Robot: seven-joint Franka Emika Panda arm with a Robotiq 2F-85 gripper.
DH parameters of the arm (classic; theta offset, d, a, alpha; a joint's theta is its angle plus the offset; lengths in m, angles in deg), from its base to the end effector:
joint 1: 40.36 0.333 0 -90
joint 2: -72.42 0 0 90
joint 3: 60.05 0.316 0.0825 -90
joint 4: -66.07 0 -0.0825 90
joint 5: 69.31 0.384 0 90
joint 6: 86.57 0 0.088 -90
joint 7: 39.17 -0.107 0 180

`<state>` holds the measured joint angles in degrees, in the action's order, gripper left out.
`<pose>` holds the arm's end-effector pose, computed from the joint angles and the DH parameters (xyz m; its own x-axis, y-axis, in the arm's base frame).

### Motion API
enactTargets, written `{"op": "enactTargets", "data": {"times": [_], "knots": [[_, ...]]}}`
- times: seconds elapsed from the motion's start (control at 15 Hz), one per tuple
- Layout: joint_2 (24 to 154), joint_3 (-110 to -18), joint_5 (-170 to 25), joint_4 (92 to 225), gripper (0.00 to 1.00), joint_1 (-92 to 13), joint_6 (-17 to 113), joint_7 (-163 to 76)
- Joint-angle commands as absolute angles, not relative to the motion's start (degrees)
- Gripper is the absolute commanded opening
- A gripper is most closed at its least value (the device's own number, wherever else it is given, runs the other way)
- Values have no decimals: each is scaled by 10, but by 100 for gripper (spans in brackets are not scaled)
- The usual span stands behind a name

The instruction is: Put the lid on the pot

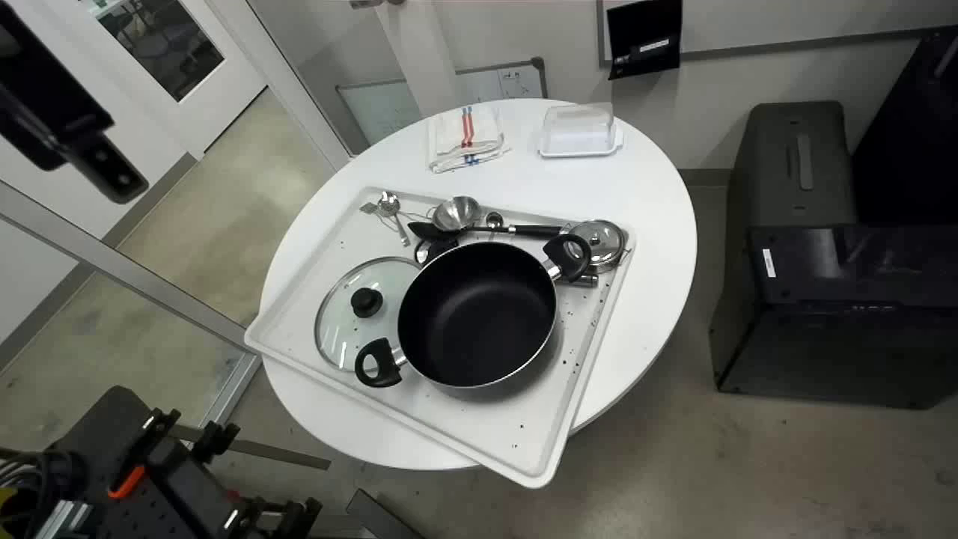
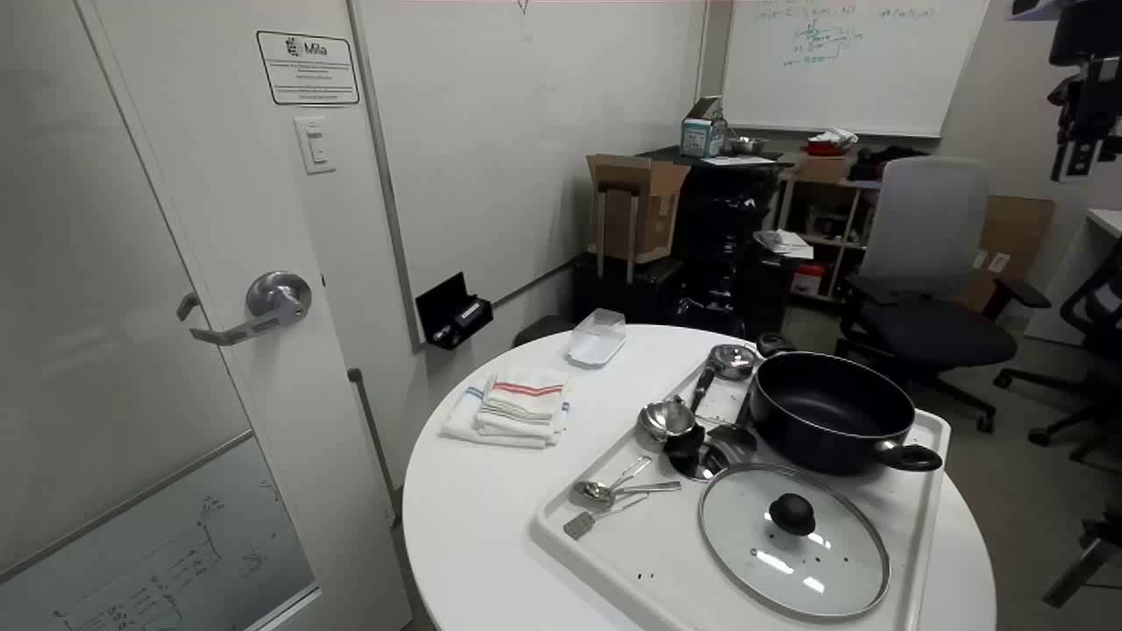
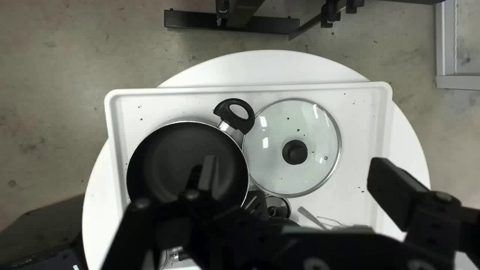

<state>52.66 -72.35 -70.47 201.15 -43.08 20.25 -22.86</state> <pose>0.4097 -0.1146 0.4463 0.9897 0.0537 -0.1330 0.0412 -0.9946 -0.0950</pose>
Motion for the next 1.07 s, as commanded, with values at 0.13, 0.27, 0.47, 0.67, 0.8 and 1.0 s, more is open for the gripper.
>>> {"op": "enactTargets", "data": {"times": [0.13,0.27,0.47,0.67,0.8,1.0], "knots": [[528,-714,-701,2011,100,-441,202,-226],[528,-714,-701,2011,100,-441,202,-226],[528,-714,-701,2011,100,-441,202,-226],[531,-711,-703,2012,100,-440,204,-230],[541,-703,-706,2015,100,-438,213,-238],[562,-685,-714,2031,100,-434,250,-255]]}}
